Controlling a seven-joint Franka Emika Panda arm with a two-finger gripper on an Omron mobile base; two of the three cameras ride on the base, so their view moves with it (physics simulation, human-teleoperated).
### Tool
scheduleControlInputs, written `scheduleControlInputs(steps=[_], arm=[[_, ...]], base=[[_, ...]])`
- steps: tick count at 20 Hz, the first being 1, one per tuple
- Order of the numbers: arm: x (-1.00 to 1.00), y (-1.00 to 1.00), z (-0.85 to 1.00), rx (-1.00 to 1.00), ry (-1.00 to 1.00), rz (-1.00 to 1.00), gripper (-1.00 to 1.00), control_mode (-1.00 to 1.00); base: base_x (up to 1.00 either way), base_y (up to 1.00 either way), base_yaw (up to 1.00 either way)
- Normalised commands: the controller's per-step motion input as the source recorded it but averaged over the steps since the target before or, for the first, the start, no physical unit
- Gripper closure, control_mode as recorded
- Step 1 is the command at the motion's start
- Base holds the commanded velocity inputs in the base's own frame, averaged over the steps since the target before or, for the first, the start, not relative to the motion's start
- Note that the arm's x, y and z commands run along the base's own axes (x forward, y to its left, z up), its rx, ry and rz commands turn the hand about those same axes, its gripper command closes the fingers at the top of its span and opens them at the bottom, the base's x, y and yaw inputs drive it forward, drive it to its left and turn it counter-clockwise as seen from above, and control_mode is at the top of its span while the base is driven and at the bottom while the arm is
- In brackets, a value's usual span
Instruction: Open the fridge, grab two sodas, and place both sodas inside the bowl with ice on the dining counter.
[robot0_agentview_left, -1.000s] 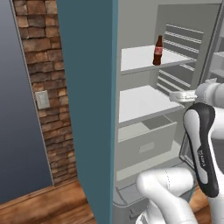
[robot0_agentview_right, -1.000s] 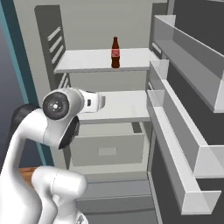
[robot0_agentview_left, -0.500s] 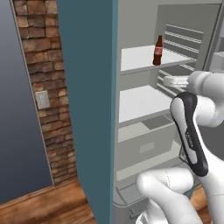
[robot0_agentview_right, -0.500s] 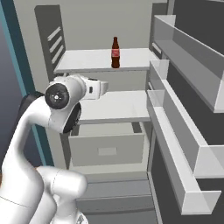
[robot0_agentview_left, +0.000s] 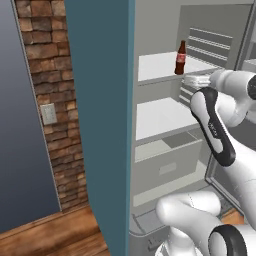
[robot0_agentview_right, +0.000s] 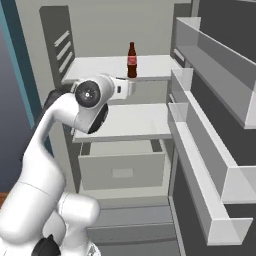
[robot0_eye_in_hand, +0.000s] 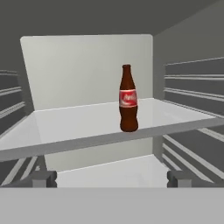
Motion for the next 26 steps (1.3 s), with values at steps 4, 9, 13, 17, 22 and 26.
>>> scheduleControlInputs(steps=[4,9,13,17,22,26], arm=[[0.41,-0.09,0.08,0.00,0.00,0.00,-1.00,-1.00],[0.39,-0.18,0.20,0.00,0.00,0.00,-1.00,-1.00],[0.36,-0.07,0.13,0.00,0.00,0.00,-1.00,-1.00],[0.43,0.00,0.00,-0.01,0.00,0.00,-1.00,-1.00],[0.47,-0.02,0.00,0.00,0.00,0.00,-1.00,-1.00],[0.44,-0.01,0.00,0.00,0.00,0.00,-1.00,-1.00]], base=[[0.00,0.00,0.00],[0.00,0.00,0.00],[0.00,0.00,0.00],[0.00,0.00,0.00],[0.00,0.00,0.00],[0.00,0.00,0.00]])
